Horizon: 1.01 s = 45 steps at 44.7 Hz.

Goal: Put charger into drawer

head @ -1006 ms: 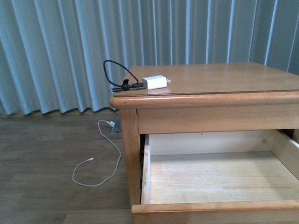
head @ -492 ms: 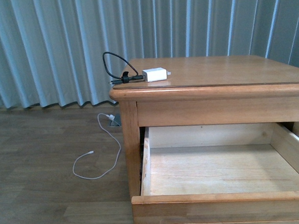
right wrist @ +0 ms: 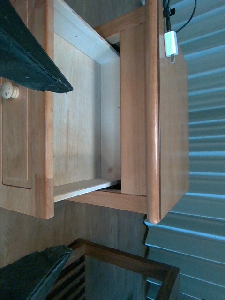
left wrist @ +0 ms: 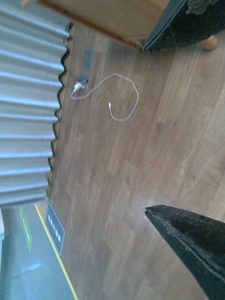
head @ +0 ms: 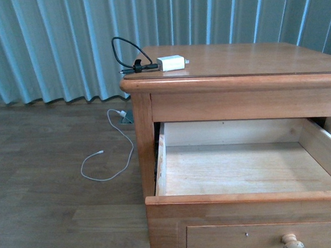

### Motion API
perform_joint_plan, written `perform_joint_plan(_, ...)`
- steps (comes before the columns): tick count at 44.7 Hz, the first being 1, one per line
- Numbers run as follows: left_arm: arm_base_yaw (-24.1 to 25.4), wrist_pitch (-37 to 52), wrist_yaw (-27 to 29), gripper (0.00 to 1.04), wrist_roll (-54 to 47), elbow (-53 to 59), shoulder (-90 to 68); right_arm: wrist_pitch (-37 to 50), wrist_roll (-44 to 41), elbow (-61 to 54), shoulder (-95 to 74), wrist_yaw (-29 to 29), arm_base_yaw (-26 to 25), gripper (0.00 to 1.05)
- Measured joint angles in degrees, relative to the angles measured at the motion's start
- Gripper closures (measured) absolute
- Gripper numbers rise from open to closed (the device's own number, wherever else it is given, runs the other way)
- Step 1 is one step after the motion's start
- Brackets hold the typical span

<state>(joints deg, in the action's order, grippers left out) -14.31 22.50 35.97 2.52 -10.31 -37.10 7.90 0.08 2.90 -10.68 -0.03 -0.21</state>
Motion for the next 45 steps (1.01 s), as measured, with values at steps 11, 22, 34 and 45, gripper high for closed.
perform_joint_plan(11,-6.2,7.6,-9.9,0.06,-5.4,-21.3,-30.6,0.0,0.0,0.0,0.0,0.0,0.0,0.08)
perform_joint_plan(22,-9.6,8.6,-13.6,0.06,-7.1,-41.6,-50.1,0.0,0.0,0.0,0.0,0.0,0.0,0.08)
perform_joint_plan(34,-13.2,4.2,-15.0,0.06,-10.0,-66.6,-71.5,0.0,0.0,0.0,0.0,0.0,0.0,0.08)
perform_joint_plan(45,-13.3,1.0,-13.4,0.06,-11.5,-85.3,-85.9,0.0,0.0,0.0,0.0,0.0,0.0,0.08)
